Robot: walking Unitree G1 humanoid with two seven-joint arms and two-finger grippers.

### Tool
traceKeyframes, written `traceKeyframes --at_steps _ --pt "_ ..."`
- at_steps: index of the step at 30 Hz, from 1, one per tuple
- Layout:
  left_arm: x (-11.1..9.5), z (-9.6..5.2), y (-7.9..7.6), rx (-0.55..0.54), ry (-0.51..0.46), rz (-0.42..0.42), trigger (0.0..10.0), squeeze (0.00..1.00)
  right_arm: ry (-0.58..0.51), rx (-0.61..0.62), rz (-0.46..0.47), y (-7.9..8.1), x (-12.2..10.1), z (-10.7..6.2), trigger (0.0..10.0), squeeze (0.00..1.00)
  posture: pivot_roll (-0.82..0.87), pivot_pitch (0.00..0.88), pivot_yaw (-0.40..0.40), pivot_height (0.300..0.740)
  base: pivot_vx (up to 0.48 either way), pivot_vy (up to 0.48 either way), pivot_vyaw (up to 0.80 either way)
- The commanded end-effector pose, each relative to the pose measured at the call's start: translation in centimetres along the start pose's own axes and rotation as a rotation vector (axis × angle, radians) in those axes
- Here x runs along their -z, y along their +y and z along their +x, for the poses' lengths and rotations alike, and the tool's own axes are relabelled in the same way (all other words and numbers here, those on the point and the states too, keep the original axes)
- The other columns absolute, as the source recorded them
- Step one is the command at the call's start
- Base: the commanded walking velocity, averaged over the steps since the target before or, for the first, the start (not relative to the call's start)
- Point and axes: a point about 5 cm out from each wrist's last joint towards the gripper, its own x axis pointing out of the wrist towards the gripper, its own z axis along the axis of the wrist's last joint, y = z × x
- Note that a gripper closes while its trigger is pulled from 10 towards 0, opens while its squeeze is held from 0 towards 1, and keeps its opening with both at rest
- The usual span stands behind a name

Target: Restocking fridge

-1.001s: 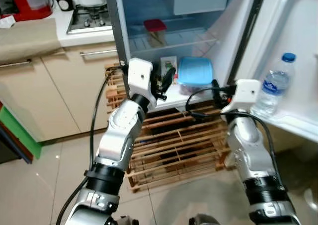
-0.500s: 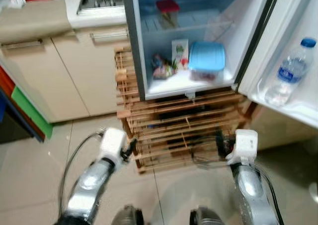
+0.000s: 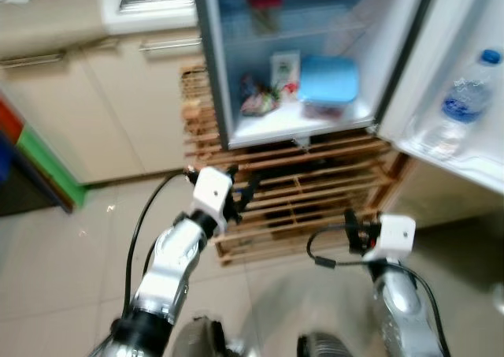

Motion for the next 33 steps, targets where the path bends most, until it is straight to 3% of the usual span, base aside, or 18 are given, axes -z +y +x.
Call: traceKeyframes --at_steps 1,8,13,19,21,26,33 --pt "-0.8 0.6 0.4 0.015 -0.017 0.02 10.0 0.0 -0.019 -0.001 0.004 0.5 -0.3 0.5 10.0 0.0 -0.08 0.131 0.073 0.701 0.48 0.0 0.0" --pt "-1.5 1.0 0.1 0.042 -0.04 0.027 10.0 0.0 -0.042 -0.002 0.006 0.6 -1.0 1.1 10.0 0.0 -0.08 0.133 0.069 0.701 0.48 0.0 0.0" --pt "-2.6 1.6 -0.5 0.105 -0.074 0.091 10.0 0.0 -0.051 -0.002 -0.003 0.7 -1.7 1.9 10.0 0.0 -0.08 0.144 0.067 0.701 0.48 0.0 -0.34" --pt "-4.6 1.8 -0.3 0.091 -0.097 0.101 10.0 0.0 -0.125 0.026 -0.003 0.4 -3.9 3.1 10.0 0.0 -0.06 0.195 0.075 0.697 0.0 0.0 -0.07" --pt "-5.4 1.5 -0.2 0.092 -0.105 0.085 10.0 0.0 -0.182 0.025 -0.001 0.7 -5.8 3.8 10.0 0.0 -0.05 0.226 0.08 0.697 0.0 0.0 0.0" --pt "-5.1 1.1 -0.4 0.085 -0.066 0.068 10.0 0.0 -0.241 0.075 0.014 0.5 -8.2 4.9 10.0 0.0 -0.04 0.246 0.09 0.697 0.0 0.0 0.0" --pt "-5.2 0.4 -1.2 0.095 -0.032 0.039 10.0 0.0 -0.274 0.125 0.016 0.0 -9.7 6.0 10.0 0.0 -0.02 0.286 0.102 0.697 0.0 0.0 0.0"
